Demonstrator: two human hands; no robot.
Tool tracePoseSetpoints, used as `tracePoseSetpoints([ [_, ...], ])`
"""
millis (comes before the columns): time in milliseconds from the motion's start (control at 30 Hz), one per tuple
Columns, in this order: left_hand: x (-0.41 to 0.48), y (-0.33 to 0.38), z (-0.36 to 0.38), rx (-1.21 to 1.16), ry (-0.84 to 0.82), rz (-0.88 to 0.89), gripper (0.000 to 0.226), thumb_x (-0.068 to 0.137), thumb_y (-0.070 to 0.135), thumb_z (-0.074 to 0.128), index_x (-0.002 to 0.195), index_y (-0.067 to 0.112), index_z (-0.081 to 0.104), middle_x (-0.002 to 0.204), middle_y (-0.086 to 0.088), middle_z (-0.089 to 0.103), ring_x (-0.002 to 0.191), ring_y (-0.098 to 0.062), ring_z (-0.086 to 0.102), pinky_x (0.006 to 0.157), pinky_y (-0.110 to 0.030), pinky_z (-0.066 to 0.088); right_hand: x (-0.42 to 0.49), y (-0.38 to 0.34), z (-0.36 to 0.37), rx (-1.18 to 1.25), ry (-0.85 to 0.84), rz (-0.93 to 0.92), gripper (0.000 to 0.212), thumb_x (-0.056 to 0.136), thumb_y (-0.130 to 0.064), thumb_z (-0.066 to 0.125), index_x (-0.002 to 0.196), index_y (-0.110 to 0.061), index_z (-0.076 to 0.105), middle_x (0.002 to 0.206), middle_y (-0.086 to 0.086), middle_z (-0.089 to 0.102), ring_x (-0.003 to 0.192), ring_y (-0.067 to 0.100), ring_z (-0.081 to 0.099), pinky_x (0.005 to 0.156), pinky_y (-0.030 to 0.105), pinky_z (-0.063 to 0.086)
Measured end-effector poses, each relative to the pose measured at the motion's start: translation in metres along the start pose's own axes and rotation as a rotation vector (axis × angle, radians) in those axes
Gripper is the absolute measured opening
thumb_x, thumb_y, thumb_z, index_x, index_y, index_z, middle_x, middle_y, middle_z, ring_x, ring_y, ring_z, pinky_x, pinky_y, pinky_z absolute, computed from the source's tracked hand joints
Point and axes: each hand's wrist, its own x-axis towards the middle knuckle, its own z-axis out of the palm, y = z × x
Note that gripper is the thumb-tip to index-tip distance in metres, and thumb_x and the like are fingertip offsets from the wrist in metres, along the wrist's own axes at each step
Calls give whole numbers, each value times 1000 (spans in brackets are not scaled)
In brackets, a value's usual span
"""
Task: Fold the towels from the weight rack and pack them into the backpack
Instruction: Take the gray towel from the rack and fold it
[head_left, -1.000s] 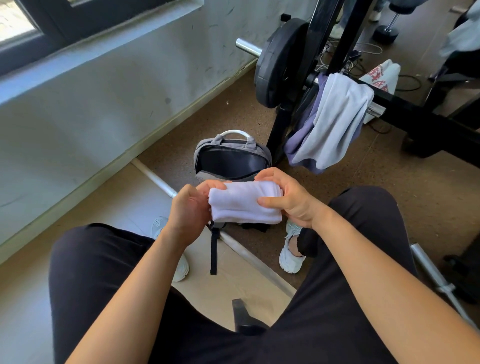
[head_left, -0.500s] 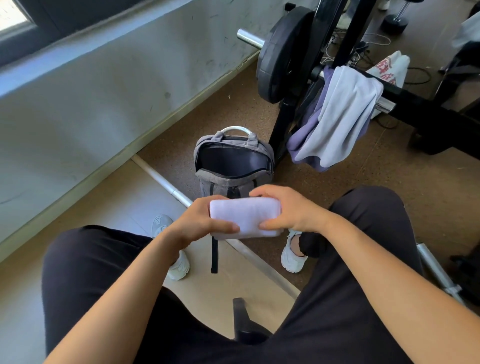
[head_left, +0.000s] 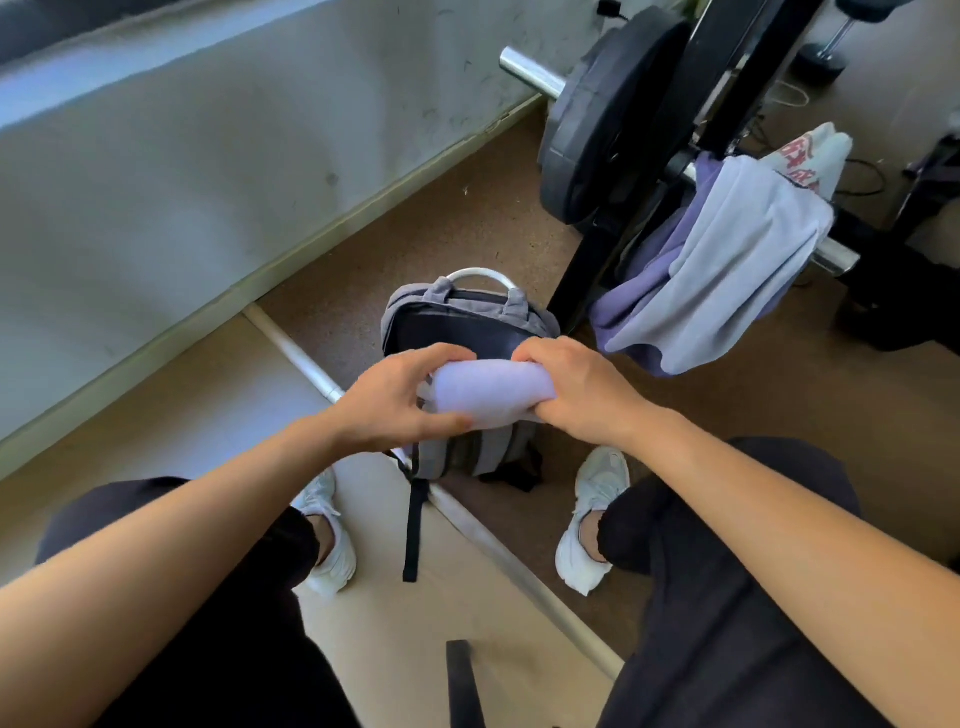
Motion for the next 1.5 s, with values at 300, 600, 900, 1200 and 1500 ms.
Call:
tracePoseSetpoints([
  [300, 90, -71, 1, -280, 157, -308, 46, 86, 20, 57, 130, 28, 65, 132, 3, 66, 121, -21, 62, 96, -39, 50, 86, 49, 31, 207, 109, 229, 33, 86, -24, 71, 110, -27, 48, 104, -2, 59, 93, 18, 59, 66, 32, 49],
  [600, 103, -119, 24, 216, 14, -62, 124, 54, 55, 85, 157, 29, 20, 156, 4, 35, 142, -22, 38, 107, -44, 47, 114, 65, 71, 428, -46, 245, 34, 85, -18, 77, 101, -15, 47, 93, -2, 56, 81, 9, 55, 62, 19, 43],
  [900, 75, -119, 46, 451, -123, -44, 150, 44, 77, 71, 161, 25, -6, 172, -9, 1, 153, -46, 12, 121, -55, 28, 115, 96, 138, -119, -477, 369, 41, 81, -17, 75, 105, -16, 41, 105, 11, 59, 95, 32, 59, 67, 33, 41],
  [1200, 72, -113, 49, 533, -154, -63, 154, 45, 77, 81, 160, 29, -11, 170, -8, -11, 151, -45, 9, 118, -55, 30, 145, 105, 204, -438, -668, 347, 63, 91, -10, 59, 147, -17, 30, 152, 10, 39, 140, 38, 31, 111, 50, 29],
  [1500, 81, -107, 42, 448, -166, -83, 161, 38, 78, 86, 161, 30, -7, 169, -5, -19, 151, -38, 12, 114, -52, 38, 148, 113, 200, -283, -718, 380, 83, 90, -29, 66, 157, -25, 16, 161, 6, 21, 141, 47, 24, 113, 53, 29],
])
